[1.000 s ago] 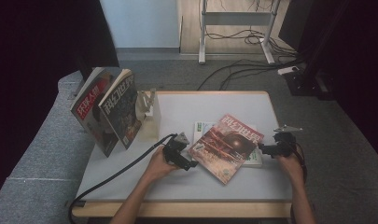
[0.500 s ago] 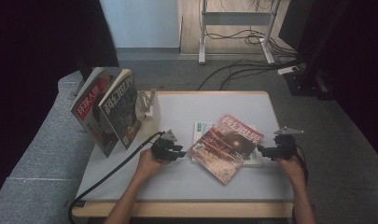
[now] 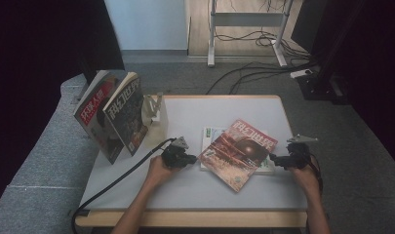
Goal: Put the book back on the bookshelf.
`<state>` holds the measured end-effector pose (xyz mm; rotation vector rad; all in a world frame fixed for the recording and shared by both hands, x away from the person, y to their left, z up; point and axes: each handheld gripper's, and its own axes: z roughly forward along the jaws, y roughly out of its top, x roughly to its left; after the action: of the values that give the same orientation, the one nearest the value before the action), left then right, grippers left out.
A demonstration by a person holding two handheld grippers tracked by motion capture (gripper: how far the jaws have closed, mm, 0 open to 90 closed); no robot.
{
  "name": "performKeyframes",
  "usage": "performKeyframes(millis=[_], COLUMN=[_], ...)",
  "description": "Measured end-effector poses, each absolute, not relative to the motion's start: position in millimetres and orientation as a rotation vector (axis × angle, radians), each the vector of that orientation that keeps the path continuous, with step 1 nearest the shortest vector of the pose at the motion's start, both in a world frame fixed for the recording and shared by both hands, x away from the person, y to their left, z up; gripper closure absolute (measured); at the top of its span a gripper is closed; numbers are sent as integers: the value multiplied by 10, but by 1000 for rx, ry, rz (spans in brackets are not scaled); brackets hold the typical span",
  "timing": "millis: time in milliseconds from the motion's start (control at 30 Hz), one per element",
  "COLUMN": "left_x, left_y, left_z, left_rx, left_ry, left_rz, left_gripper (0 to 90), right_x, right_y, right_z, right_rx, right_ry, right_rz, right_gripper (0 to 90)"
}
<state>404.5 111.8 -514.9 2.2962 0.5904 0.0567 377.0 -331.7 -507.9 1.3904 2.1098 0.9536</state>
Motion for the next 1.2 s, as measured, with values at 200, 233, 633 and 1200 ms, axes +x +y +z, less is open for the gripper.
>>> performKeyframes(millis=[200,233,633,1200], left_x=[4072,4072,4106,4264], left_y=[1014,1015,962,958], left_z=[-5170,-5169,-5014,-5167], left_rx=[2291,2291,2218,2190], left_ry=[578,577,624,749], left_rz=[41,46,249,187], left_gripper=[787,761,269,101], right_x=[3744,3738,3719,3778], right_y=[-3371,-3382,-3286,-3093], right_z=[-5076,-5076,-5068,-5167], right_rx=[1406,1406,1401,1453], right_ry=[2097,2098,2126,2225], right_rz=[951,951,989,1058], right_gripper=[43,43,19,0])
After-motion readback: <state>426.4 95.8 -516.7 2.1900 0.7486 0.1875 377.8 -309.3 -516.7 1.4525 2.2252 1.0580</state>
